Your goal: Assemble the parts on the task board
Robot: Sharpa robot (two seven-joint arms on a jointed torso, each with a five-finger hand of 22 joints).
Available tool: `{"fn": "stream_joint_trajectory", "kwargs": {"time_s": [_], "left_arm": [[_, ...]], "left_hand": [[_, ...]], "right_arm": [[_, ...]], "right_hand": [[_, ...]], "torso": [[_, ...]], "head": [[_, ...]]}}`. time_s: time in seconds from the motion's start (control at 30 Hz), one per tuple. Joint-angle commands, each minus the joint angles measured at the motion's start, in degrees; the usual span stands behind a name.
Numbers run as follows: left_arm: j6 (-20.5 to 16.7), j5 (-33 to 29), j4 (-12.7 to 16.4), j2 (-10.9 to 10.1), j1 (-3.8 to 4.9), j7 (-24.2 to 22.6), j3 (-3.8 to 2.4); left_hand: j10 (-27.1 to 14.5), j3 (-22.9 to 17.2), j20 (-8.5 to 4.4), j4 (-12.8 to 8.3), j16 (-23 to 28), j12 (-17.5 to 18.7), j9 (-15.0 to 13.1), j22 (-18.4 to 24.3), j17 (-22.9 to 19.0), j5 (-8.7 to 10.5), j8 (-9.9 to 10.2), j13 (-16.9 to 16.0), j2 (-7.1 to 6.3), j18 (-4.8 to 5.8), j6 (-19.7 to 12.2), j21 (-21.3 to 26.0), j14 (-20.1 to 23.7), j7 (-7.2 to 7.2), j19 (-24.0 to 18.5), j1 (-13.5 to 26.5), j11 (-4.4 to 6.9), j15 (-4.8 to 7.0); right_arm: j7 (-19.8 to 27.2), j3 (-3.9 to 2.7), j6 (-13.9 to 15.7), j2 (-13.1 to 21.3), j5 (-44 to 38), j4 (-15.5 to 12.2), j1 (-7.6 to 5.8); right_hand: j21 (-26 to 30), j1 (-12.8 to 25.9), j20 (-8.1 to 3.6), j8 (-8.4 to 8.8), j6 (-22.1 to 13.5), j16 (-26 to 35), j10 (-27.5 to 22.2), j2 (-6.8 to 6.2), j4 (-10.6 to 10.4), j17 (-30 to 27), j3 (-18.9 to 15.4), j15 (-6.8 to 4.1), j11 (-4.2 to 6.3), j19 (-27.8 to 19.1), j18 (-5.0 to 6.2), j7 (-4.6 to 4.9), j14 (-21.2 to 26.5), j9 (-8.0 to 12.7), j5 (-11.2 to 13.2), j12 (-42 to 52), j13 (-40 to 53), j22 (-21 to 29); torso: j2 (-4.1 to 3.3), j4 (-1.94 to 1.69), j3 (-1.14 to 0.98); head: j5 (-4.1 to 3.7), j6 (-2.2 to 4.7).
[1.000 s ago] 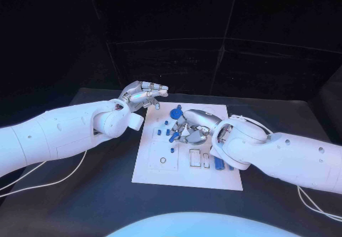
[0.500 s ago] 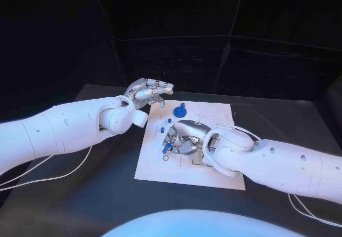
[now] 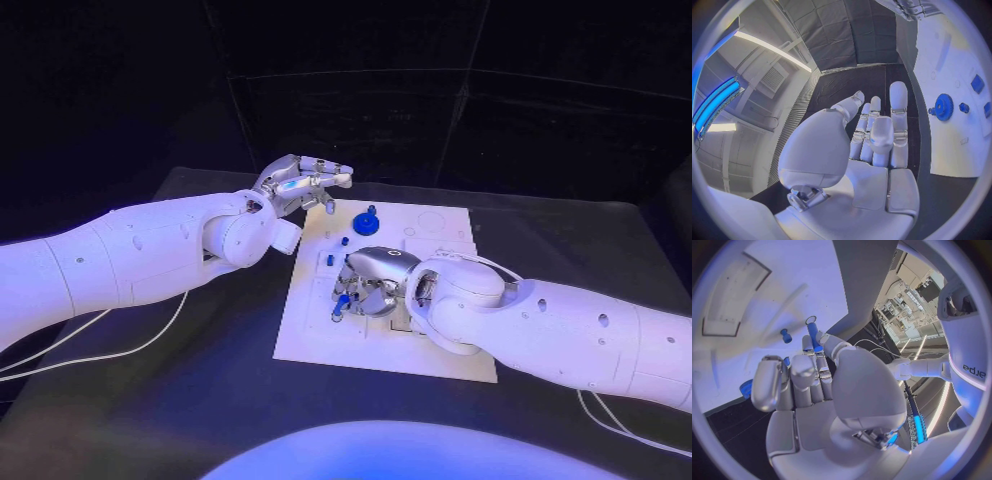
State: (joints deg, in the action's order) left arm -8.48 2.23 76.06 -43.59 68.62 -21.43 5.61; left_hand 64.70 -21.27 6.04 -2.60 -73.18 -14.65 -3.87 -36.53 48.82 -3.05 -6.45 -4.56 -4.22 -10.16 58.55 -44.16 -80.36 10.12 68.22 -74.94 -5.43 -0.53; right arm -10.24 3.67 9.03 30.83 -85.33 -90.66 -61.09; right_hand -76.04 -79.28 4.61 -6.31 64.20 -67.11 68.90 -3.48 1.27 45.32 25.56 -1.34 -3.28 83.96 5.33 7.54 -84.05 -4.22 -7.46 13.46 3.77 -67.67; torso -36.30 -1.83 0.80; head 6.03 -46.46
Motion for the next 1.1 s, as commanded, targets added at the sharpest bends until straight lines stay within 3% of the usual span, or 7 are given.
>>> {"fn": "stream_joint_trajectory", "kwargs": {"time_s": [0.03, 0.83, 1.1], "left_arm": [[0.87, -0.05, 0.03, 0.05, 0.05, -0.23, -0.02], [0.91, -0.05, 0.26, -0.06, 0.06, -0.14, -0.02], [0.93, -0.05, 0.32, -0.16, 0.06, -0.09, -0.02]], "left_hand": [[-0.45, 0.04, 0.35, 0.24, 0.16, -0.31, 0.02, 0.06, -0.05, 0.01, 0.09, -0.08, 0.15, -0.31, -0.47, 0.34, 0.16, -0.09, -0.20, 0.53, -0.08, -0.05], [-0.45, 0.04, 0.35, 0.24, 0.16, -0.31, 0.02, 0.06, -0.05, 0.01, 0.09, -0.08, 0.15, -0.31, -0.47, 0.34, 0.16, -0.09, -0.20, 0.53, -0.08, -0.05], [-0.45, 0.04, 0.35, 0.24, 0.16, -0.31, 0.02, 0.06, -0.05, 0.01, 0.09, -0.08, 0.15, -0.31, -0.47, 0.34, 0.16, -0.09, -0.20, 0.53, -0.08, -0.05]], "right_arm": [[-0.98, 0.00, -2.74, -0.20, -1.30, 0.14, -0.07], [-0.71, 0.03, -3.17, -1.88, -2.56, 1.42, 0.26], [-0.65, 0.05, -3.39, -2.15, -3.14, 1.18, 0.41]], "right_hand": [[-0.32, 0.18, -0.23, -0.21, 0.31, -0.34, 0.21, -0.59, 0.08, -0.03, 0.25, -0.20, -0.01, 0.05, -0.97, 0.05, 0.17, -0.25, 0.03, -0.22, 0.09, -0.10], [-0.37, 0.28, -0.21, -0.21, 0.35, -0.39, 0.25, -0.48, 0.07, 0.00, 0.38, -0.20, 0.01, 0.05, -0.97, 0.01, 0.17, -0.25, 0.19, -0.31, 0.09, -0.16], [-0.35, 0.28, -0.21, -0.20, 0.35, -0.39, 0.26, -0.44, 0.10, -0.01, 0.45, -0.20, 0.02, 0.03, -0.97, 0.00, 0.18, -0.24, 0.23, -0.34, 0.09, -0.12]], "torso": [[0.01, 0.01, 0.01], [0.02, -0.10, 0.04], [0.05, 0.01, 0.09]], "head": [[-0.02, -0.12], [0.38, -0.40], [0.52, -0.46]]}}
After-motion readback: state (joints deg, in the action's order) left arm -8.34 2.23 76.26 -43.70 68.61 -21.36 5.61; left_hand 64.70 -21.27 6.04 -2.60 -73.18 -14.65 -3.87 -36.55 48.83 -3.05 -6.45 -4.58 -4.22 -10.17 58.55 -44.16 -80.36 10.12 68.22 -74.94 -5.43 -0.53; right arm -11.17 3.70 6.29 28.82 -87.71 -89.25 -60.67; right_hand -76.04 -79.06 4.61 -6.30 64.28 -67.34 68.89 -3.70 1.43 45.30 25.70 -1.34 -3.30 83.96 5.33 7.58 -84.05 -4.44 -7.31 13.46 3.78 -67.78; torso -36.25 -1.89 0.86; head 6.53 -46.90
